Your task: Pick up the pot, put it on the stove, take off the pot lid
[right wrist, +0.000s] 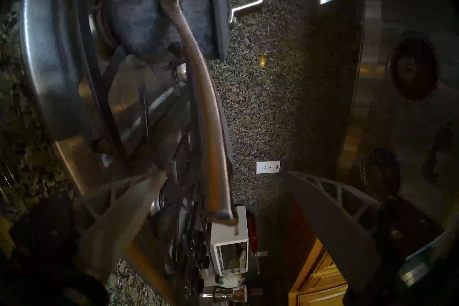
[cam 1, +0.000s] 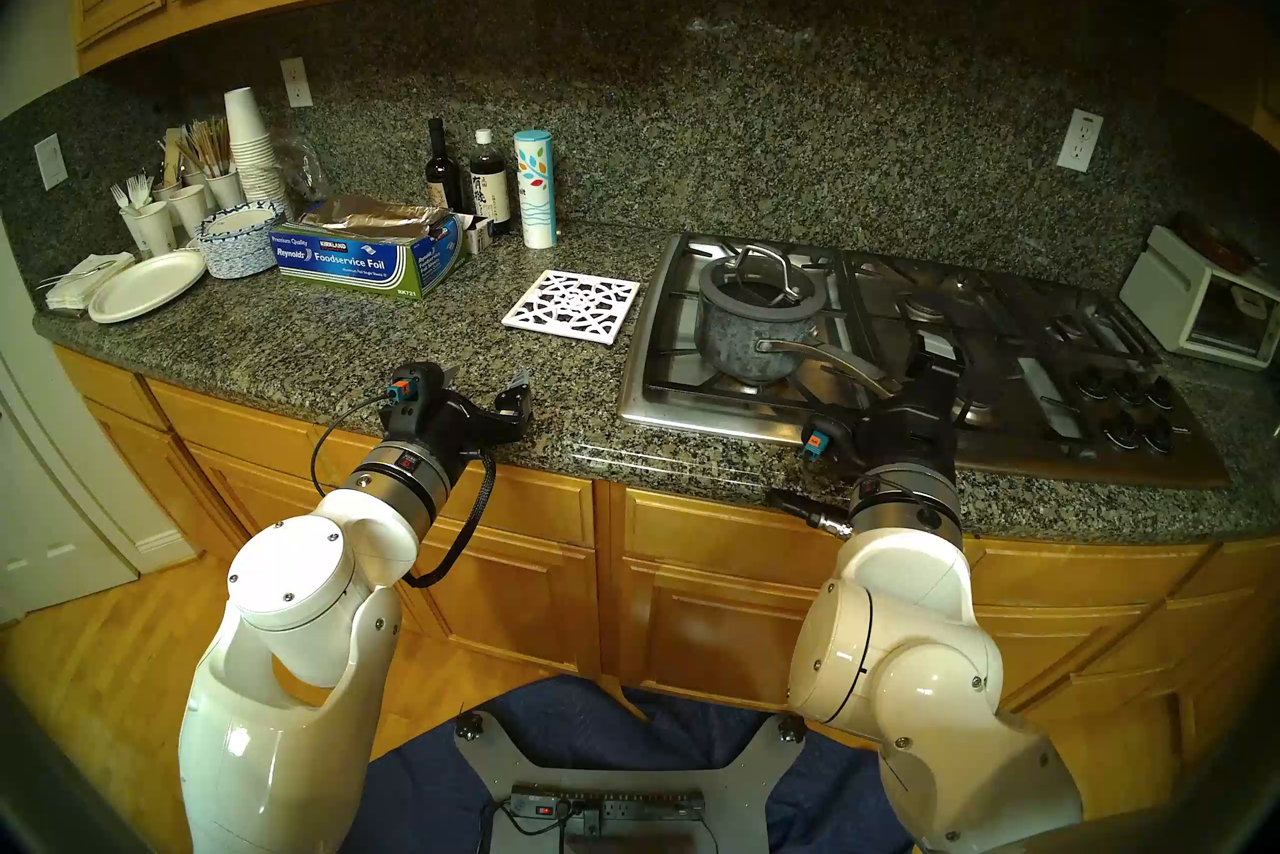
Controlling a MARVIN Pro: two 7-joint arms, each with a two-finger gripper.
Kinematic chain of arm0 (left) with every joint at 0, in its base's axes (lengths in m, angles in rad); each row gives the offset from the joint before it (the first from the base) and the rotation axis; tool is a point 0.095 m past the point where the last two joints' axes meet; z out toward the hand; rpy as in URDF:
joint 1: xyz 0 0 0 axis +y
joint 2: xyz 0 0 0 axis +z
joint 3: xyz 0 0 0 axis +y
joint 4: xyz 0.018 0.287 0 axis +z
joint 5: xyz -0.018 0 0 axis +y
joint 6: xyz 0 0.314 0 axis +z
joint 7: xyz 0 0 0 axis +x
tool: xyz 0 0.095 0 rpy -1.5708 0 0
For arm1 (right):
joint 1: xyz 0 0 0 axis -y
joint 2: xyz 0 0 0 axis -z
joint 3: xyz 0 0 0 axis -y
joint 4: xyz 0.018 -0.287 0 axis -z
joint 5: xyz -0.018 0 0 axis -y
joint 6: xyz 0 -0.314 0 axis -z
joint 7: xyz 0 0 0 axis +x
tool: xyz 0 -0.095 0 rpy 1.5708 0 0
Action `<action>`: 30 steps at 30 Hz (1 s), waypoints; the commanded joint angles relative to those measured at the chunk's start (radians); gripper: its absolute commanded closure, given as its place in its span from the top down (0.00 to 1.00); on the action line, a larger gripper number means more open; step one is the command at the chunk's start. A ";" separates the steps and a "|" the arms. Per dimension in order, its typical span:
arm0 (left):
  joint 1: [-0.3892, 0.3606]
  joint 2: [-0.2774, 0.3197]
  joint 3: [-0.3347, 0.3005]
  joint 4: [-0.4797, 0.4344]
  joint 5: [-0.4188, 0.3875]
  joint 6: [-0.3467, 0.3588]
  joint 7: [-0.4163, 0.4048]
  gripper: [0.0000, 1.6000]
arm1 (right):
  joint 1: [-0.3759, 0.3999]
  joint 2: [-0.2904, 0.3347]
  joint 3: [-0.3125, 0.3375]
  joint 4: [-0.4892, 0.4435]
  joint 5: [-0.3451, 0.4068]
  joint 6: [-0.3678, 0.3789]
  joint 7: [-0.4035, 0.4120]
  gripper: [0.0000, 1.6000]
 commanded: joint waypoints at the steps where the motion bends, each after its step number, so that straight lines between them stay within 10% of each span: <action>1: -0.018 -0.001 -0.001 -0.033 0.002 -0.012 -0.001 1.00 | -0.023 -0.003 0.023 -0.032 -0.051 0.000 -0.053 1.00; 30: -0.018 -0.011 -0.004 -0.027 0.009 -0.009 -0.008 1.00 | -0.120 -0.055 0.129 -0.032 -0.142 0.000 -0.141 1.00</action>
